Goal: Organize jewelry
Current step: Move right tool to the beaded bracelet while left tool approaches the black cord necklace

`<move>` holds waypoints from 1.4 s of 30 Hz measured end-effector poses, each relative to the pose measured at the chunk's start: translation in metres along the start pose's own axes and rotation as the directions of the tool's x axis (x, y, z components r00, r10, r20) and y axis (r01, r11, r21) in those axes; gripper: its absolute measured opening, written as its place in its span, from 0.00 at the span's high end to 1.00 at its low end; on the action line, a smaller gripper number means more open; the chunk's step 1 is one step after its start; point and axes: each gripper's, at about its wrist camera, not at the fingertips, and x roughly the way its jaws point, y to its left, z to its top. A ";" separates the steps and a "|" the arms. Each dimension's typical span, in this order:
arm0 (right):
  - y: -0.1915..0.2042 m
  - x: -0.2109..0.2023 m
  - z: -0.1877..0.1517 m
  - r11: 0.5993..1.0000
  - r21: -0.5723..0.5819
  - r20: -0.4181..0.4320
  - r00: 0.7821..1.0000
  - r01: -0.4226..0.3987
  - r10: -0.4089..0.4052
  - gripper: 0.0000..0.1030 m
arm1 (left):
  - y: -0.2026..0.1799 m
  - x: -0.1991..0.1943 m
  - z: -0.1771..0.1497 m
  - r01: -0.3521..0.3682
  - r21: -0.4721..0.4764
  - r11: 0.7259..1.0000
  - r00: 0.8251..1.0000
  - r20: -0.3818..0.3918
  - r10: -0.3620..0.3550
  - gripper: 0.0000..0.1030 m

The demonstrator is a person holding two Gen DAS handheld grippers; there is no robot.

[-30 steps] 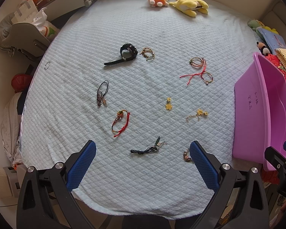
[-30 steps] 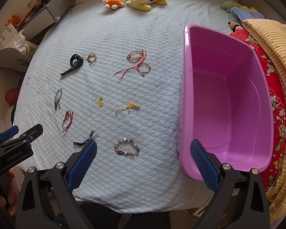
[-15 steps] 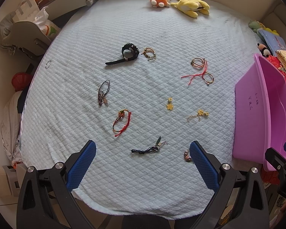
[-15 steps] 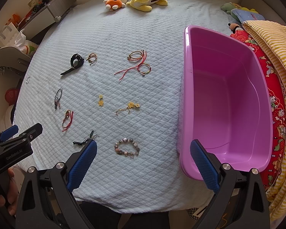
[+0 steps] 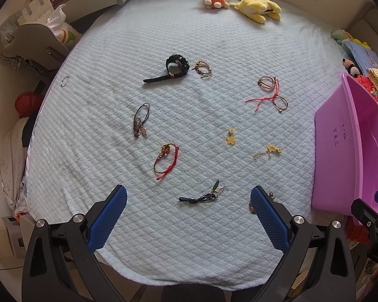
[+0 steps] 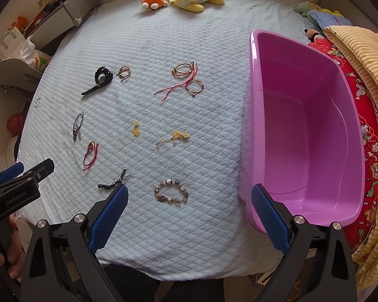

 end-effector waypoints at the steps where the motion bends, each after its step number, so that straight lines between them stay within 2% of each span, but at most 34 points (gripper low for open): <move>1: 0.001 0.001 -0.002 1.000 -0.003 0.004 1.000 0.006 -0.006 0.09 | 0.007 0.003 0.000 0.005 -0.009 1.000 1.000 -0.001 -0.005 0.06; 7: 0.013 0.009 -0.016 0.999 0.006 0.028 0.999 0.034 -0.034 0.09 | 0.041 0.023 0.001 0.020 -0.045 0.999 1.000 -0.010 -0.021 0.06; 12: 0.025 0.024 -0.030 0.999 0.029 0.050 0.998 0.030 -0.031 0.09 | 0.051 0.040 -0.010 0.015 0.021 1.000 1.000 0.011 -0.015 0.06; 17: 0.034 0.045 -0.045 0.999 0.032 0.048 0.998 0.031 -0.033 0.09 | 0.049 0.059 -0.028 0.024 0.083 0.996 0.999 0.023 -0.026 0.06; 23: 0.032 0.068 -0.065 0.999 0.018 0.054 0.998 0.032 -0.033 0.09 | 0.042 0.076 -0.054 0.039 0.099 0.994 0.998 0.043 -0.044 0.06; 33: 0.031 0.125 -0.098 0.998 -0.056 0.140 0.990 0.026 -0.018 0.09 | 0.032 0.121 -0.093 0.028 0.042 0.999 0.992 0.122 -0.033 0.06; 39: 0.031 0.164 -0.106 0.999 -0.043 0.182 0.983 -0.005 0.013 0.09 | 0.032 0.143 -0.110 0.021 0.018 1.000 0.986 0.167 -0.024 0.06; 42: 0.033 0.175 -0.108 0.999 -0.047 0.198 0.980 0.009 0.000 0.09 | 0.031 0.156 -0.113 0.016 0.024 1.000 0.985 0.174 -0.020 0.06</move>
